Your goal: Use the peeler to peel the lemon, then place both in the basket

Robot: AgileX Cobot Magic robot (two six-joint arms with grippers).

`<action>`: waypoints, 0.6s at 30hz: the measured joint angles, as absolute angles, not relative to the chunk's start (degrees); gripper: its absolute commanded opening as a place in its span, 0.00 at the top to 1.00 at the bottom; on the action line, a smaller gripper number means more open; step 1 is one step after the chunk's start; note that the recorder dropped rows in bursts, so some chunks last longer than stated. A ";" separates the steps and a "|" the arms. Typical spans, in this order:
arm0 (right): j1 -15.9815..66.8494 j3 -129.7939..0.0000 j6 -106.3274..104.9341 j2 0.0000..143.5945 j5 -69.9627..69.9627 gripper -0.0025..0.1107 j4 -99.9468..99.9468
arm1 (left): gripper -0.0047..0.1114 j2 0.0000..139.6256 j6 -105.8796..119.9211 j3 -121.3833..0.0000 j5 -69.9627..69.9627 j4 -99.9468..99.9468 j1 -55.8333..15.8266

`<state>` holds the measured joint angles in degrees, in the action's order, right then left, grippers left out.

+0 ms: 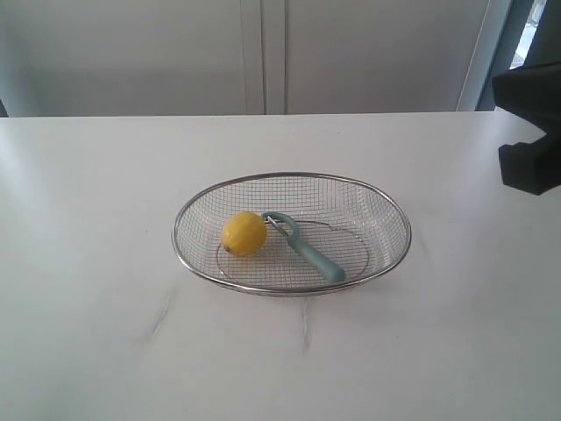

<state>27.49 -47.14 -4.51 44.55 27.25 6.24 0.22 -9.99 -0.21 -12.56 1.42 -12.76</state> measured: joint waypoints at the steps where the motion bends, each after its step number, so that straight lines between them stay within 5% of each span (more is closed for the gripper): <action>1: 27.49 -47.14 -4.51 44.55 27.25 0.93 6.24 | 0.96 0.22 -9.99 -0.21 -12.41 0.73 -12.76; 8: 27.49 -47.14 -4.51 44.55 27.25 0.93 6.24 | 0.96 0.22 -9.99 -0.21 -11.83 -0.68 -12.76; 18: 27.49 -47.14 -4.51 44.55 27.25 0.93 6.24 | 0.96 0.22 -9.99 -0.21 -11.83 2.90 1.29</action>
